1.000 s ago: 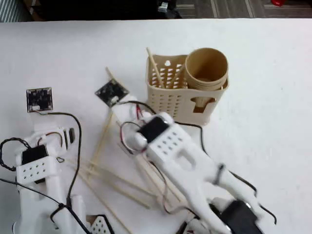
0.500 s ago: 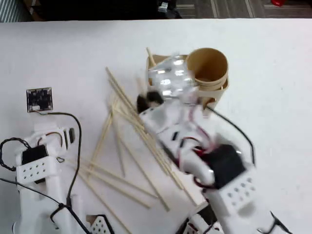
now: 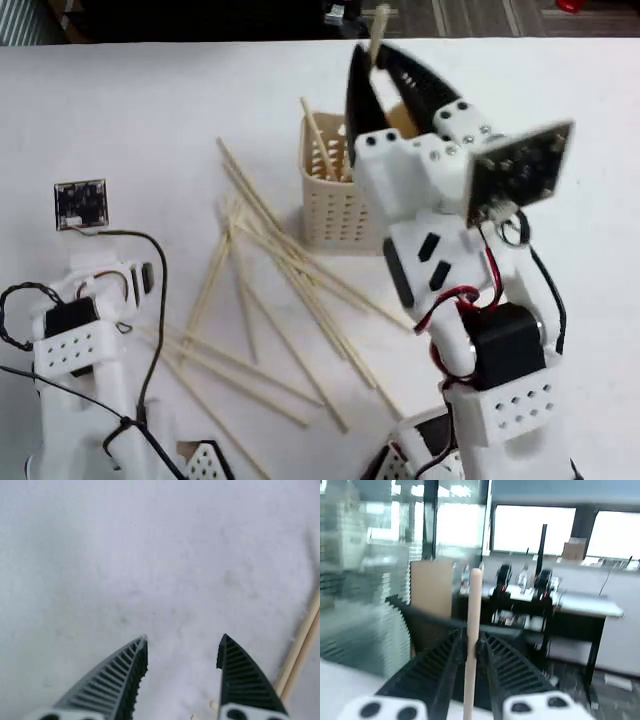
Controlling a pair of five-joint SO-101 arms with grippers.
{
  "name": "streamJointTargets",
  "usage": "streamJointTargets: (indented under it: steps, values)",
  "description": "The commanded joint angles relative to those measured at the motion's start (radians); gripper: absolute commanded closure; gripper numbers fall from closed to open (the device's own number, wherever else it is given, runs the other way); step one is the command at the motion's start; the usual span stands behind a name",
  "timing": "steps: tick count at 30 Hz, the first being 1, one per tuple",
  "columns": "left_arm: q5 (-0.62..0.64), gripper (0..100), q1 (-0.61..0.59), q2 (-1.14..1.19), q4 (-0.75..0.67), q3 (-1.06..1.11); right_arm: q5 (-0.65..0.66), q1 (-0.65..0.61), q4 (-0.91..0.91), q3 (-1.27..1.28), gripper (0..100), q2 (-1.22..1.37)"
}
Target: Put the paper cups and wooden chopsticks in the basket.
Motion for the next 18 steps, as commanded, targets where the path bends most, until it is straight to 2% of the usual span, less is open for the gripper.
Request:
streamJointTargets:
  steps: [1,5,9,11,14,16,18]
  values:
    - [0.009,77,-0.005,-0.024,-0.018,-0.009,0.009,0.039,-0.216,0.069,98.1,0.059]
    - [0.009,77,-0.005,-0.024,-0.018,-0.009,0.009,0.074,-0.450,0.203,98.1,0.136]
    - [0.009,77,-0.005,-0.024,-0.018,-0.009,0.009,0.073,-0.539,0.319,98.1,0.171]
    - [0.009,77,-0.005,-0.024,-0.018,-0.009,0.008,0.071,-0.539,0.353,97.1,0.173]
    - [0.009,77,-0.005,-0.024,-0.020,-0.009,0.005,0.070,-0.519,0.368,86.8,0.159]
    - [0.009,77,-0.004,-0.024,-0.020,-0.009,0.005,0.068,-0.429,0.367,81.7,0.101]
    - [0.009,77,-0.004,-0.024,-0.020,-0.009,0.003,0.050,-0.285,0.367,82.6,0.015]
